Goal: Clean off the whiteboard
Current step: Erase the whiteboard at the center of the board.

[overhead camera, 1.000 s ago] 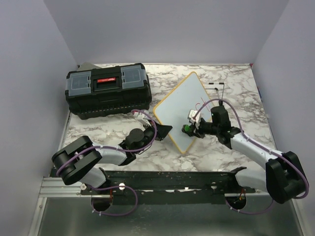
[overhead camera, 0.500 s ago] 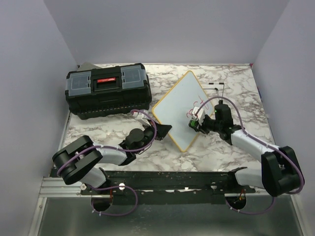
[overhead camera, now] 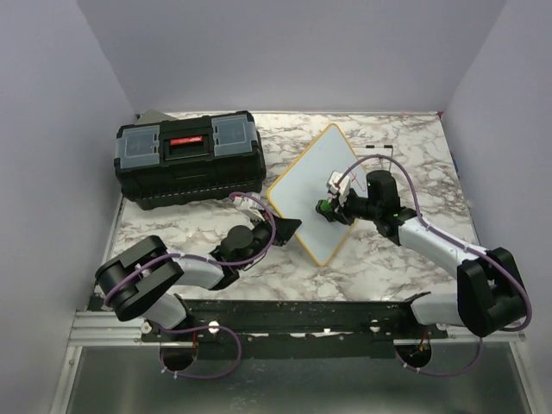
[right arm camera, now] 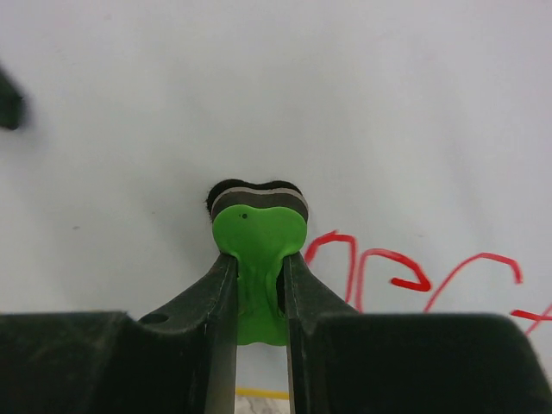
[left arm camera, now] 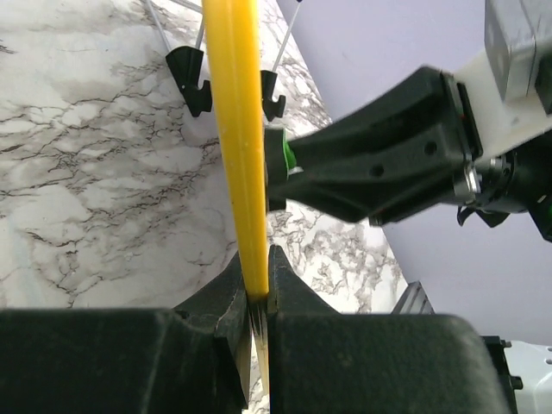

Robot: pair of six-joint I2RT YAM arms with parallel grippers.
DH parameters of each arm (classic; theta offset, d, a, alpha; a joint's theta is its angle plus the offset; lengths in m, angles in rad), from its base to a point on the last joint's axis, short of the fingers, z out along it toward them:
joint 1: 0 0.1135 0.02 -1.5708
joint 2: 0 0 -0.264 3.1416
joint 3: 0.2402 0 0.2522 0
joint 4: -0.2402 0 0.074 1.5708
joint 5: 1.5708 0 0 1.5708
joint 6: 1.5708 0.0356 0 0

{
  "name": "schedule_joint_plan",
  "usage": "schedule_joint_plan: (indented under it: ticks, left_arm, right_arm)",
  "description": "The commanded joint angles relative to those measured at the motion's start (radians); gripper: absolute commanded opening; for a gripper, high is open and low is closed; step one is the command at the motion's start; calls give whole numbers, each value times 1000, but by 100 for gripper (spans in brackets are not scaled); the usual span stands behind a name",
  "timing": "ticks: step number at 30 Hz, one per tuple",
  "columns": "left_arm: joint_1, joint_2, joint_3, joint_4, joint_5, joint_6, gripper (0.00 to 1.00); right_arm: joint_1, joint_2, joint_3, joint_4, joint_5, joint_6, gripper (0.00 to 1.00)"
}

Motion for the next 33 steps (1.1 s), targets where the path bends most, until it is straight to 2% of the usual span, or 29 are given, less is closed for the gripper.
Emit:
schedule_joint_plan:
  ticks: [1, 6, 10, 13, 15, 18, 22, 26, 30, 33]
  left_arm:
    - [-27, -55, 20, 134, 107, -28, 0]
    - [-26, -43, 14, 158, 109, -29, 0]
    - [-26, -12, 24, 185, 120, -41, 0]
    - [-27, -4, 32, 183, 123, -44, 0]
    - [-27, -4, 36, 180, 123, -45, 0]
    - [-27, -4, 38, 171, 123, -46, 0]
    - [-27, -17, 40, 151, 124, -42, 0]
    - [-27, -42, 31, 135, 117, -25, 0]
    - [-27, -41, 22, 147, 119, -21, 0]
    - [-26, -22, 26, 168, 123, -25, 0]
  right_arm:
    - [-27, 61, 21, 75, 162, 39, 1]
    - [-71, 33, -63, -8, 147, -85, 1]
    - [-64, -40, -124, -152, -58, -226, 1]
    - [-19, -101, -144, -163, -145, -232, 1]
    - [9, -117, -130, -107, -146, -167, 1]
    - [11, -66, -59, 37, -79, 25, 1]
    - [11, 53, 85, 77, 136, 185, 1]
    - [-10, 105, 99, 72, 255, 157, 1]
    - [-73, 89, 29, 35, 252, 92, 1]
    - [-78, 49, -33, -22, 204, -28, 1]
